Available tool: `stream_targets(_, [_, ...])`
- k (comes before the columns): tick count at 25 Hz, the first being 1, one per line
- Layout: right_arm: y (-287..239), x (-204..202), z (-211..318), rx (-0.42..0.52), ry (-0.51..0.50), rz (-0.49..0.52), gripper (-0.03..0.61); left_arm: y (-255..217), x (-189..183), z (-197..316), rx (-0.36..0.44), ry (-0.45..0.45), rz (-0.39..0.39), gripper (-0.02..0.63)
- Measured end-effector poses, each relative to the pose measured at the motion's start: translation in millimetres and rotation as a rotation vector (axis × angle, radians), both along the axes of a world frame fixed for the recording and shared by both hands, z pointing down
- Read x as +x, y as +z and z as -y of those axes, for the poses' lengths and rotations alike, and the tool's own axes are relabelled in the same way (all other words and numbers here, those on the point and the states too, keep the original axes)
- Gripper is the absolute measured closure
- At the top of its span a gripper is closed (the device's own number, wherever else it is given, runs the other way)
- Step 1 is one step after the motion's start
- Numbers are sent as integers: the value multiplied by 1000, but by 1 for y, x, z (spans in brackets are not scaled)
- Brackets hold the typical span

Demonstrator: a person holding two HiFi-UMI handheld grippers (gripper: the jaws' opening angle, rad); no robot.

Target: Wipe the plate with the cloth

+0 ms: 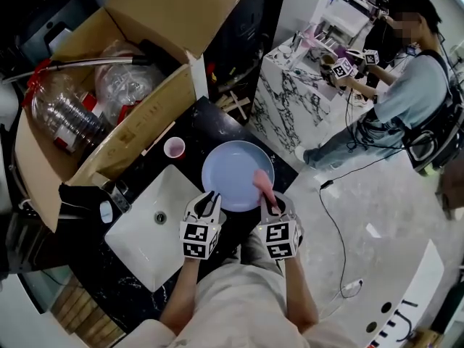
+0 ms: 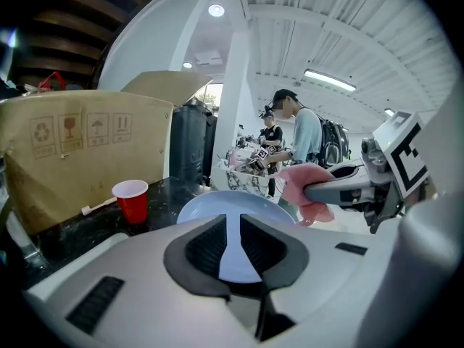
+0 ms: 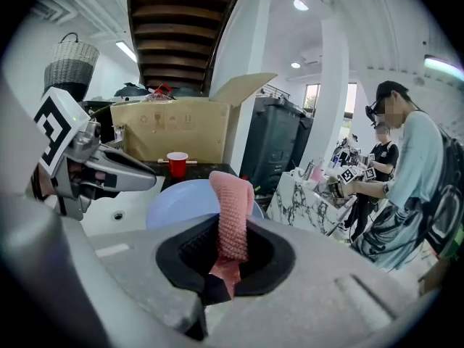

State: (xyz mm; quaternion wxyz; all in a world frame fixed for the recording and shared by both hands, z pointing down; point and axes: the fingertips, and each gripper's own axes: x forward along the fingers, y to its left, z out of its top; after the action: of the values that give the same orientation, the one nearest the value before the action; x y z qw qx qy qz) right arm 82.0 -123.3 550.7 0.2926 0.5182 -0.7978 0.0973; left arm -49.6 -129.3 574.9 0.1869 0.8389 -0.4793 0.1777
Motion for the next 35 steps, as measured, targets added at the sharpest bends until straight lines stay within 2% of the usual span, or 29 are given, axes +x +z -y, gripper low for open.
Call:
stream_targets(14, [-30, -7, -16, 102, -27, 63, 551, -30, 12, -15, 102, 20, -26, 555])
stream_targets(35, [-43, -10, -29, 129, -44, 66, 551, -42, 18, -34, 128, 15, -36, 557])
